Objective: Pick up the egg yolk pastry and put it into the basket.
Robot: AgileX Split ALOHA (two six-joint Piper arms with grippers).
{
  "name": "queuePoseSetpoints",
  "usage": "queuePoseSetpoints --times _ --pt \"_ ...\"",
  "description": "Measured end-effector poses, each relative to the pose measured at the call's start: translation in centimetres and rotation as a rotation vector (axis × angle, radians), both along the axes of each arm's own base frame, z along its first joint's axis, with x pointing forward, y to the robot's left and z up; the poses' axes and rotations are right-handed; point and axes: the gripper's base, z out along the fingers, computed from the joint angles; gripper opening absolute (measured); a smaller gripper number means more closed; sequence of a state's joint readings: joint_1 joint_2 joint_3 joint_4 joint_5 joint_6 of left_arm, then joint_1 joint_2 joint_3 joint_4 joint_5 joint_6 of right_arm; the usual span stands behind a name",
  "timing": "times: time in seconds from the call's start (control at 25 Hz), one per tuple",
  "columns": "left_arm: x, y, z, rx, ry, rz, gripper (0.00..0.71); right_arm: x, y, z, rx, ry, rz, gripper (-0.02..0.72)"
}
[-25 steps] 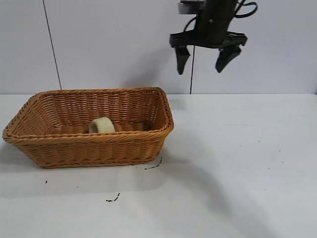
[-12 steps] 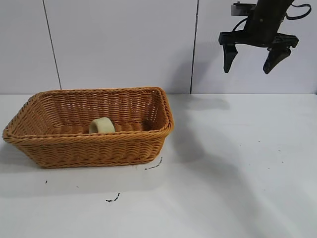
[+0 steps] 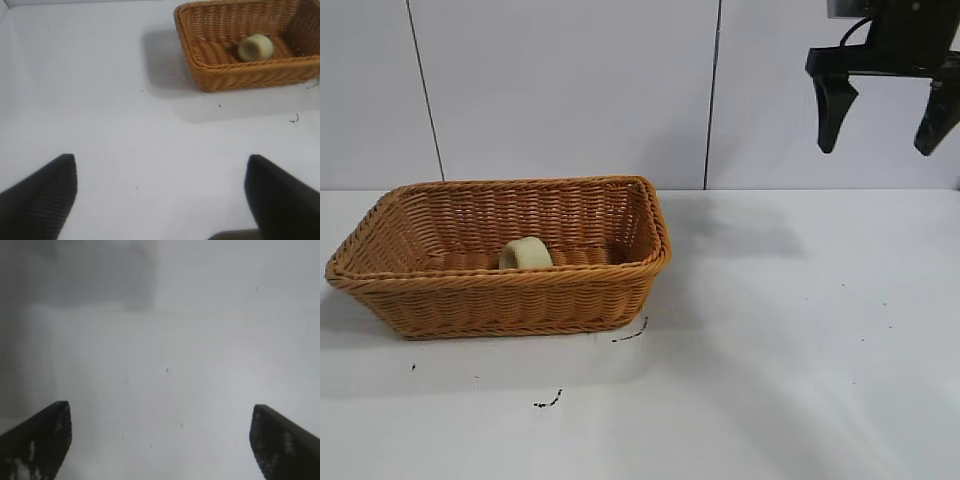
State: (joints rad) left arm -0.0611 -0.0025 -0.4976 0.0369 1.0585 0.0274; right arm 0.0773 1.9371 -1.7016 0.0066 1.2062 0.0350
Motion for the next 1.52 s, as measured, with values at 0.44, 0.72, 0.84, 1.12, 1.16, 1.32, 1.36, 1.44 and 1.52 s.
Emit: queuePoseSetpoints --times 0.44,0.72,0.84,1.12,1.16,1.32,1.36,1.44,1.52 --pt "0.0 0.0 0.0 0.0 0.0 0.0 0.693 -18.6 -1.4 3.0 0.006 0.005 0.001 0.695" --pt "0.0 0.0 0.0 0.0 0.0 0.0 0.693 -28.3 -2.1 1.3 0.026 -0.218 -0.001 0.695" --pt "0.0 0.0 0.0 0.0 0.0 0.0 0.693 -32.0 -2.4 0.3 0.035 -0.337 0.0 0.695" --pt "0.0 0.0 0.0 0.0 0.0 0.0 0.693 -38.3 -2.9 0.8 0.062 -0.737 0.001 0.695" --pt "0.0 0.0 0.0 0.0 0.0 0.0 0.693 -39.1 -3.0 0.9 0.066 -0.788 0.001 0.695" --pt "0.0 0.0 0.0 0.0 0.0 0.0 0.693 -40.9 -3.1 0.9 0.079 -0.904 0.002 0.695" --pt "0.0 0.0 0.0 0.0 0.0 0.0 0.693 -40.9 -3.1 0.9 0.08 -0.906 0.002 0.695" --pt "0.0 0.0 0.0 0.0 0.0 0.0 0.693 -41.0 -3.1 0.9 0.084 -0.911 0.004 0.695" --pt "0.0 0.0 0.0 0.0 0.0 0.0 0.693 -41.0 -3.1 0.9 0.086 -0.91 0.004 0.695"
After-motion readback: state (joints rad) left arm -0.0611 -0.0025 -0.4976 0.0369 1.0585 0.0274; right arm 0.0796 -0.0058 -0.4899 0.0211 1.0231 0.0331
